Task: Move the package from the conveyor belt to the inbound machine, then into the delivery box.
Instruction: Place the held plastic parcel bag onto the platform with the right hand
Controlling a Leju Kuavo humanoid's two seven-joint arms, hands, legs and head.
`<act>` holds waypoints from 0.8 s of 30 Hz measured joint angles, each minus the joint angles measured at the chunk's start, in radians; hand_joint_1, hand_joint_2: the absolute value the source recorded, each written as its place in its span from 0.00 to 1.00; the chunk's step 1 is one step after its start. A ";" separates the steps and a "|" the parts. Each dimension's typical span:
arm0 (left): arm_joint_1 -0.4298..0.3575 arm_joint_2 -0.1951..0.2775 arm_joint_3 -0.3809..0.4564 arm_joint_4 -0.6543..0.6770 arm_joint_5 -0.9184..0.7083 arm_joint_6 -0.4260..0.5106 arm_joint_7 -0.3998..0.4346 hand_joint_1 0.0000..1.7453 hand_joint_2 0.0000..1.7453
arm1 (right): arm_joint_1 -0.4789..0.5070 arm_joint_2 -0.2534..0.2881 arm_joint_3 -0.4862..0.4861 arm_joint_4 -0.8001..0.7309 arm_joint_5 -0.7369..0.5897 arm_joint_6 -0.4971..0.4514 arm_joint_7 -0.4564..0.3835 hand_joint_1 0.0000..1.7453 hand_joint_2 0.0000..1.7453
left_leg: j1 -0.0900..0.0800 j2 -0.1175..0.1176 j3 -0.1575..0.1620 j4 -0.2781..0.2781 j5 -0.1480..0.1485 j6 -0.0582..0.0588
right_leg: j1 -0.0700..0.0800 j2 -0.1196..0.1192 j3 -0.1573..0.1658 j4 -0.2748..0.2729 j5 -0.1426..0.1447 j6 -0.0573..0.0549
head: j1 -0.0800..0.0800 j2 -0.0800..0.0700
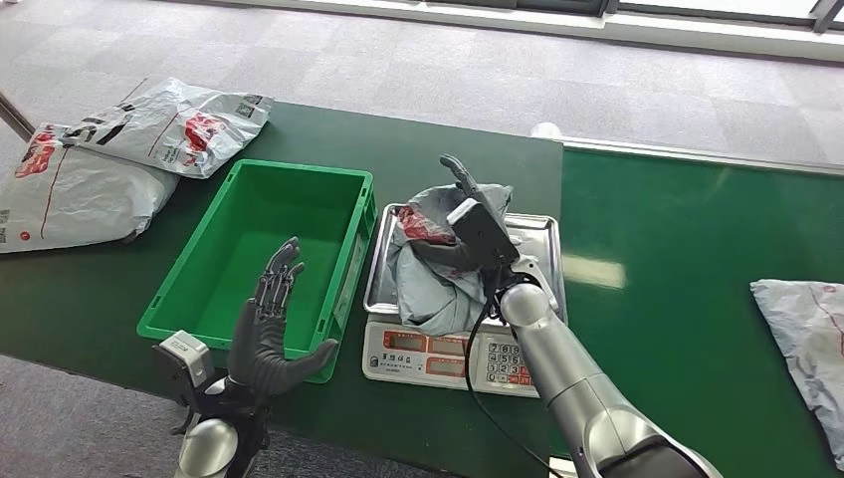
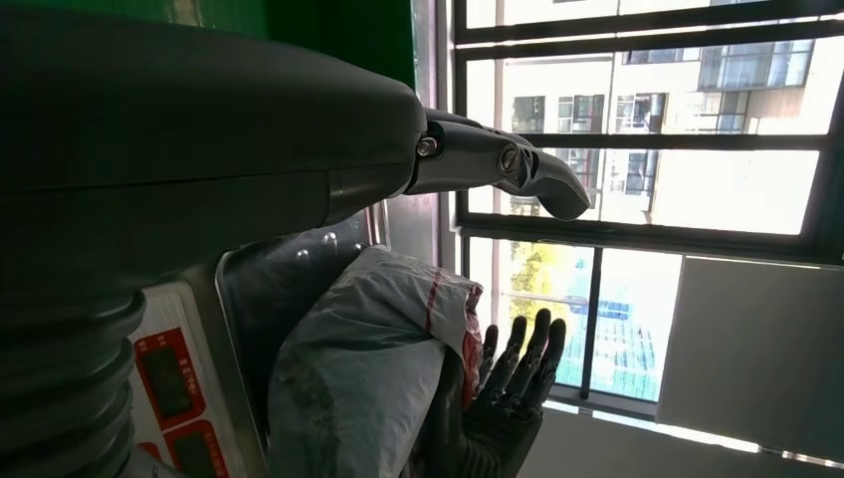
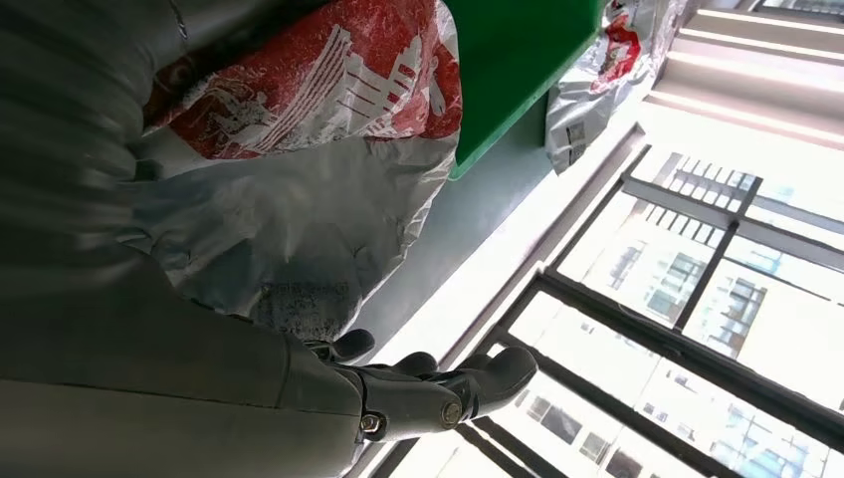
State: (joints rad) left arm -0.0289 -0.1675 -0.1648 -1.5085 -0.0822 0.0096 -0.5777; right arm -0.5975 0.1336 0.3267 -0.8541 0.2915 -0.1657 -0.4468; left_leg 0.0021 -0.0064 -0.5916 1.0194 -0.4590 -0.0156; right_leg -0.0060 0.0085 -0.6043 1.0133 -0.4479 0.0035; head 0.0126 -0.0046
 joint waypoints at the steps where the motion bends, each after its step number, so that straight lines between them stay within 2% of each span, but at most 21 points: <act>1: 0.000 0.000 0.000 0.001 0.000 0.000 0.000 0.00 1.00 | 0.004 -0.001 -0.003 -0.006 -0.005 -0.001 -0.001 0.00 1.00 | 0.000 0.000 0.000 0.000 0.000 0.000 | 0.000 0.000 0.000 0.000 0.000 0.000 | 0.000 0.000; 10: -0.024 0.000 0.000 0.010 -0.023 0.033 0.009 0.00 1.00 | 0.064 -0.016 -0.017 -0.093 -0.034 -0.053 -0.028 0.00 1.00 | 0.000 -0.001 0.000 0.000 0.000 0.000 | 0.000 0.000 0.000 0.000 0.000 0.000 | 0.000 0.000; 14: -0.076 0.000 -0.002 0.010 -0.086 0.098 0.076 0.00 1.00 | 0.121 -0.039 -0.026 -0.203 -0.015 -0.116 -0.022 0.00 1.00 | 0.000 -0.001 -0.001 0.000 0.000 0.000 | 0.000 -0.001 -0.001 0.000 0.000 0.000 | 0.000 0.000; 19: -0.160 0.000 -0.039 0.022 -0.201 0.166 0.172 0.00 1.00 | 0.234 -0.098 -0.078 -0.357 -0.008 -0.154 0.003 0.00 1.00 | 0.000 -0.004 -0.001 0.001 0.000 0.000 | 0.000 -0.004 0.000 -0.001 0.000 0.000 | 0.000 0.000; 24: -0.219 0.000 -0.079 0.050 -0.237 0.190 0.205 0.00 1.00 | 0.341 -0.138 -0.136 -0.438 -0.028 -0.159 -0.006 0.00 1.00 | -0.001 -0.002 -0.002 0.001 -0.001 0.001 | -0.001 -0.002 -0.001 -0.001 0.000 0.000 | 0.000 0.000</act>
State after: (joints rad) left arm -0.2479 -0.1675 -0.2441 -1.4583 -0.3191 0.1993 -0.3726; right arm -0.2567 -0.0048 0.1903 -1.2919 0.2636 -0.3244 -0.4523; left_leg 0.0007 -0.0087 -0.5935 1.0202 -0.4599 -0.0144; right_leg -0.0073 0.0067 -0.6052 1.0126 -0.4480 0.0038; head 0.0127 -0.0046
